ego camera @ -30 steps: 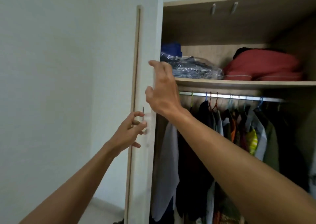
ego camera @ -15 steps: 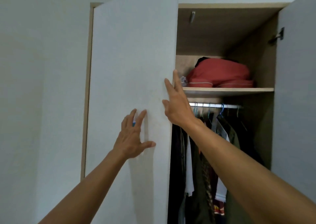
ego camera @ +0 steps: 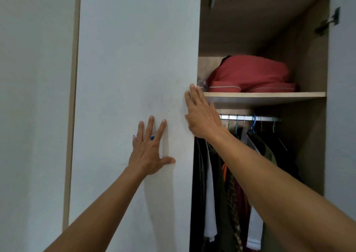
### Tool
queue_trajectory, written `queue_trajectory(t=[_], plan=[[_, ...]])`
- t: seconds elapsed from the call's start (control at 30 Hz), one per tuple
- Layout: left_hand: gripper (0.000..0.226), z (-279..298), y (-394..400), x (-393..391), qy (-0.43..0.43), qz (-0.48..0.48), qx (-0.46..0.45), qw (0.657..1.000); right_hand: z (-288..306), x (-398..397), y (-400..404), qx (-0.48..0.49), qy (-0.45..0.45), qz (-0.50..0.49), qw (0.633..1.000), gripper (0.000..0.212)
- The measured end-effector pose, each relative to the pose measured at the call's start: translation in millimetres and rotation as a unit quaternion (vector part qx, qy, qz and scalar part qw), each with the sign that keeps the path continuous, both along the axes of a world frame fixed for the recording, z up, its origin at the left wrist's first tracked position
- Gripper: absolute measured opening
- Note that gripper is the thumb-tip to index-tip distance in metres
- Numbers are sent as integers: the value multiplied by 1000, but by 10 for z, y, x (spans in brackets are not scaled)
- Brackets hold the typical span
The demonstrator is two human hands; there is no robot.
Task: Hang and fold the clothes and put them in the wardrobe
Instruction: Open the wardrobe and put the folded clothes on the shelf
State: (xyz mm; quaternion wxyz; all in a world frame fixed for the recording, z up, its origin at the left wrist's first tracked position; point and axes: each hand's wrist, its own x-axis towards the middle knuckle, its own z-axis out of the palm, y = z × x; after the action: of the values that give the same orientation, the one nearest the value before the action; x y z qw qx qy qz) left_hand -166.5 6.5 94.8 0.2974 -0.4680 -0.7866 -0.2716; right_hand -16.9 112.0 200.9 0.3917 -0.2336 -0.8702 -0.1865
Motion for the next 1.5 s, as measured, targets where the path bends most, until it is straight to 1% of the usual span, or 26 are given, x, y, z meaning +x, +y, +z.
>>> queue_trajectory(t=[0.2,0.43,0.5,0.6,0.7,0.83,0.87,0.93,1.03,1.17,1.3,1.43,1.5], plan=[[127,-10,207,-68,1,31,0,1000,8,-111,220,-7,-20,-6,1000,91],[127,0,208,-80,8,49,-3,999,15,-106,226,-6,-29,1,1000,91],[123,27,176,-31,3,58,-10,998,26,-38,197,-25,-38,8,999,87],[108,87,73,95,-23,59,-29,998,-15,156,69,-58,-48,27,997,79],[99,57,-47,317,-47,42,-41,997,-108,444,-116,-87,-50,43,994,68],[96,-81,-224,687,-66,-5,-52,996,-231,923,-427,-101,-55,36,993,62],[95,-141,-275,862,-72,-26,-60,995,-290,1146,-538,-107,-59,18,992,61],[94,-214,-322,985,-85,-52,-45,994,-332,1325,-648,-98,-58,1,993,57],[93,-329,-427,1420,-96,-126,-33,987,-422,1819,-897,-109,-48,-34,992,48],[90,-489,-480,2179,-107,-226,-30,968,-549,2559,-1169,-127,-38,-89,987,39],[85,-560,-470,2967,-108,-301,-37,947,-613,3306,-1389,-160,-20,-150,975,37],[81,-575,-435,3711,-106,-370,-40,922,-602,4014,-1548,-165,13,-191,968,29],[79,-563,-394,4143,-109,-407,-44,906,-580,4400,-1597,-157,44,-218,962,27]])
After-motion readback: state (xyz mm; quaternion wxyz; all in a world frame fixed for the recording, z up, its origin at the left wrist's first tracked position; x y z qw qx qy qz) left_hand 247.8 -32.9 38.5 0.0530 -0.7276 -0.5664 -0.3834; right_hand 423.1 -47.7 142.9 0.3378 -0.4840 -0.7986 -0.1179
